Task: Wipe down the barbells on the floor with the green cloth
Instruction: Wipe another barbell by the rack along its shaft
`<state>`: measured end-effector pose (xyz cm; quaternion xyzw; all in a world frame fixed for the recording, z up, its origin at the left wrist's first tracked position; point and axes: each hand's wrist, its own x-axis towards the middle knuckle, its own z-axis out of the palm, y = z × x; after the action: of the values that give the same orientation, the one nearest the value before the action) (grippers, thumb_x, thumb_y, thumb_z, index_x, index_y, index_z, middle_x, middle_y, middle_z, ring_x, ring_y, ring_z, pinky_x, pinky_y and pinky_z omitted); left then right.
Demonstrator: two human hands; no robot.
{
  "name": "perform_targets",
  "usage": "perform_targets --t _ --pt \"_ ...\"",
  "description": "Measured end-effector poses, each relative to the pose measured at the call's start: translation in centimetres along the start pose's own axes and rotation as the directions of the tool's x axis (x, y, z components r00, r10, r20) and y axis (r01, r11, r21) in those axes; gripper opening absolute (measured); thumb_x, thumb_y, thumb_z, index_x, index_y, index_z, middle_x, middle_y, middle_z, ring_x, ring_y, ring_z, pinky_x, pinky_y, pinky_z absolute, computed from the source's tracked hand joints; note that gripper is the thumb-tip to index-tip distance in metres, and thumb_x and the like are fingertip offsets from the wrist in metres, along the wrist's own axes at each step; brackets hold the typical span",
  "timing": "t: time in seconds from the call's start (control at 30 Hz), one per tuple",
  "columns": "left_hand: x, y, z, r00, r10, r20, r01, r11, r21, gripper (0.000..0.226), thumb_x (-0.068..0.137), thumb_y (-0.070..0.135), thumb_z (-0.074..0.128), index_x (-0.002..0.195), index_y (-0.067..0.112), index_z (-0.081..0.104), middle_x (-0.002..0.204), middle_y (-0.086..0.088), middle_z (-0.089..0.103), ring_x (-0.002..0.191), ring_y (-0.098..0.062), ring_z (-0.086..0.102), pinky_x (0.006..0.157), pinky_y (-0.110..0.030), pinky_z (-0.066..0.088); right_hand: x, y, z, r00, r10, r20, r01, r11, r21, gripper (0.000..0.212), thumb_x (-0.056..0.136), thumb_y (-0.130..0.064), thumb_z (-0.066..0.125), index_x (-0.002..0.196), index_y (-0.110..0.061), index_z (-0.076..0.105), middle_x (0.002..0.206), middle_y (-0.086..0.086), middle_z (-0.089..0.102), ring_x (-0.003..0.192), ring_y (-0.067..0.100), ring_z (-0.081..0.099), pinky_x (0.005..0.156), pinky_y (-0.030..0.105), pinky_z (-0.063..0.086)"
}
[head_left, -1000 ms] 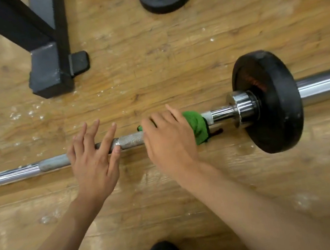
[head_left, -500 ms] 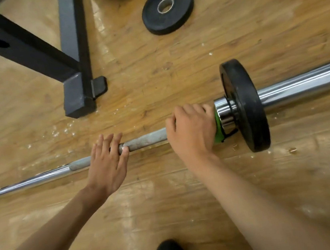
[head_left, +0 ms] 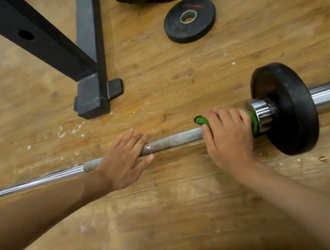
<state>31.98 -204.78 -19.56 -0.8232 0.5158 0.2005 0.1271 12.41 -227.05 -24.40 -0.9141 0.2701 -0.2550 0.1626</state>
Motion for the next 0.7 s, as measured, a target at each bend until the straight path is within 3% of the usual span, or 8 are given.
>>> perform_targets --t 0.1,0.2,0.27,0.4,0.47,0.53,0.6,0.7 --pt "0.6 -2.4 -0.1 0.964 0.262 -0.050 -0.250 0.952 0.177 0.082 0.103 0.072 0.000 0.167 0.021 -0.007 0.175 -0.005 0.012 0.162 -0.026 -0.001 0.130 -0.042 0.004 -0.7 -0.5 0.0 0.999 0.003 0.032 -0.002 0.999 -0.047 0.037 0.100 -0.031 0.051 0.125 -0.009 0.068 0.120 0.010 0.067 0.107 0.032 0.058 0.100 0.048 0.035" --pt "1.8 -4.1 0.3 0.844 0.530 -0.087 -0.490 0.826 0.280 0.077 0.110 0.060 0.020 0.167 0.013 -0.002 0.175 -0.011 0.003 0.162 -0.032 0.003 0.128 -0.048 0.009 -0.9 1.0 -1.4 0.979 -0.140 0.147 0.149 0.988 -0.049 0.045 0.104 -0.033 0.043 0.137 -0.009 0.062 0.128 0.011 0.064 0.114 0.035 0.060 0.101 0.048 0.037" --pt "2.0 -4.3 0.7 0.773 0.621 -0.131 -0.571 0.771 0.283 0.076 0.110 0.056 0.025 0.168 0.012 0.004 0.175 -0.013 0.002 0.162 -0.033 0.003 0.129 -0.049 0.008 -0.3 1.9 -3.0 0.954 -0.189 0.234 0.200 0.979 -0.026 0.046 0.104 -0.032 0.042 0.139 -0.010 0.062 0.136 0.015 0.059 0.116 0.039 0.058 0.100 0.050 0.041" --pt "1.7 -4.4 1.2 0.726 0.663 -0.183 -0.605 0.743 0.287 0.075 0.109 0.056 0.030 0.168 0.015 0.007 0.176 -0.011 0.002 0.161 -0.034 0.002 0.128 -0.050 0.009 0.4 0.7 -2.9 0.935 0.065 0.349 0.006 0.980 -0.198 0.051 0.103 -0.038 0.052 0.150 -0.019 0.051 0.159 0.017 0.035 0.136 0.039 0.041 0.109 0.054 0.041" --pt "1.6 -4.5 1.1 0.725 0.666 -0.177 -0.606 0.738 0.298 0.076 0.109 0.057 0.029 0.168 0.017 0.004 0.176 -0.010 0.002 0.162 -0.033 0.000 0.128 -0.051 0.009 0.1 -0.6 -2.0 0.954 0.117 0.277 -0.044 0.966 -0.255 0.047 0.104 -0.042 0.044 0.142 -0.018 0.055 0.138 0.012 0.057 0.121 0.035 0.053 0.101 0.049 0.042" --pt "1.8 -4.6 1.0 0.729 0.667 -0.153 -0.613 0.736 0.287 0.077 0.109 0.058 0.028 0.168 0.017 0.001 0.176 -0.008 -0.001 0.162 -0.032 -0.004 0.128 -0.050 0.006 -0.4 -2.5 -0.9 0.975 0.130 0.178 -0.078 0.960 -0.269 0.042 0.101 -0.039 0.039 0.125 -0.014 0.064 0.109 0.006 0.066 0.101 0.033 0.060 0.089 0.045 0.039" --pt "2.0 -4.7 0.9 0.734 0.663 -0.147 -0.618 0.742 0.259 0.078 0.109 0.059 0.030 0.168 0.017 0.000 0.176 -0.006 -0.003 0.162 -0.030 -0.006 0.128 -0.050 0.006 -0.5 -5.3 0.8 0.982 0.060 0.176 -0.018 0.973 -0.230 0.041 0.100 -0.036 0.041 0.124 -0.015 0.067 0.110 0.005 0.067 0.098 0.030 0.061 0.089 0.043 0.039" --pt "2.3 -4.9 0.6 0.744 0.657 -0.123 -0.637 0.753 0.165 0.081 0.108 0.061 0.034 0.168 0.022 -0.004 0.176 -0.001 -0.006 0.161 -0.025 -0.012 0.131 -0.048 0.003 -0.3 -6.9 2.0 0.929 -0.210 0.306 0.265 0.952 -0.152 0.042 0.101 -0.034 0.042 0.134 -0.018 0.064 0.120 0.007 0.067 0.108 0.030 0.062 0.102 0.042 0.041"
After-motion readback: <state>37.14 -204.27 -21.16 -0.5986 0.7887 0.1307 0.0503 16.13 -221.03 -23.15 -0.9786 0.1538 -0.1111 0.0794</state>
